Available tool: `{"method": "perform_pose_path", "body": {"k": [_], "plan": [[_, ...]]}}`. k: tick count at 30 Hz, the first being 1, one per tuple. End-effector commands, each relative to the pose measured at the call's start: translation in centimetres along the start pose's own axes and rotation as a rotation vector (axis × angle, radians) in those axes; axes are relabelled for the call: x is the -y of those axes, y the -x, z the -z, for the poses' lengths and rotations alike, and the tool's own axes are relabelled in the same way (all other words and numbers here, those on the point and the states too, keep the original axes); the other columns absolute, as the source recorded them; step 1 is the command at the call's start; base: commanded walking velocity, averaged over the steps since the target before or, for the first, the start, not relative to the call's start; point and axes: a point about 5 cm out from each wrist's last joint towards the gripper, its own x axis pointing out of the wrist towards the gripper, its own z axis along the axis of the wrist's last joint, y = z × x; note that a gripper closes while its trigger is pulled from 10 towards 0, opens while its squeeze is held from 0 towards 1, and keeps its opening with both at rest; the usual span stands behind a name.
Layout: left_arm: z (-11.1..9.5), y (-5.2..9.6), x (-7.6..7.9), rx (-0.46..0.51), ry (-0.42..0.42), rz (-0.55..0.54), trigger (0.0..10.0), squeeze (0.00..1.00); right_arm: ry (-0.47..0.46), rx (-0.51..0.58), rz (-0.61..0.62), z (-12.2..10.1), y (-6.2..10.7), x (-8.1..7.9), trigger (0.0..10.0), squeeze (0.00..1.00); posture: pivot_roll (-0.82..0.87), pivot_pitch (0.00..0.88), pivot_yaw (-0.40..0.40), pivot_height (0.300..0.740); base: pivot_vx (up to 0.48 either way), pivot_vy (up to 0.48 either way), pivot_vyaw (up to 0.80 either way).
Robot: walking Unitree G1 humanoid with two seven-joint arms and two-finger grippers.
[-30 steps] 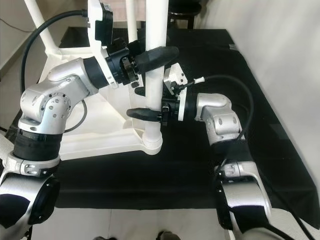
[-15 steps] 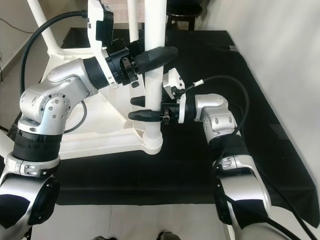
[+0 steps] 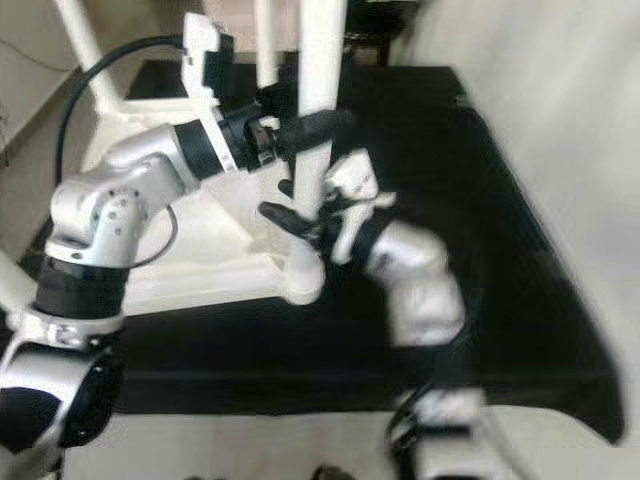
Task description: Building children table
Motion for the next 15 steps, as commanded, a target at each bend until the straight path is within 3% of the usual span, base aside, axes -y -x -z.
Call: {"method": "perform_pose_path", "body": {"k": [1,3,8,15], "plan": [[-0.1,0.1,-0.2,-0.009,0.006,0.003,10.0,0.0,-0.017,-0.251,0.2,5.0,1.8,1.7,0.0,0.0,-0.25,0.131,0.007,0.74,0.0,0.0,0.0],[0.0,-0.2,-0.2,-0.014,0.008,0.011,10.0,0.0,-0.004,-0.225,0.102,5.1,0.9,1.6,0.0,0.0,-0.25,0.121,-0.005,0.74,0.0,0.0,0.0],[0.1,-0.3,-0.3,-0.018,0.002,-0.006,10.0,0.0,0.008,-0.209,0.125,4.7,0.2,2.6,0.0,0.0,-0.25,0.118,-0.015,0.74,0.0,0.0,0.0],[0.5,-0.3,-0.2,-0.041,0.024,0.013,10.0,0.0,0.002,-0.209,0.147,4.1,0.1,2.2,0.0,0.0,-0.24,0.118,-0.016,0.74,0.0,0.0,0.0]]}}
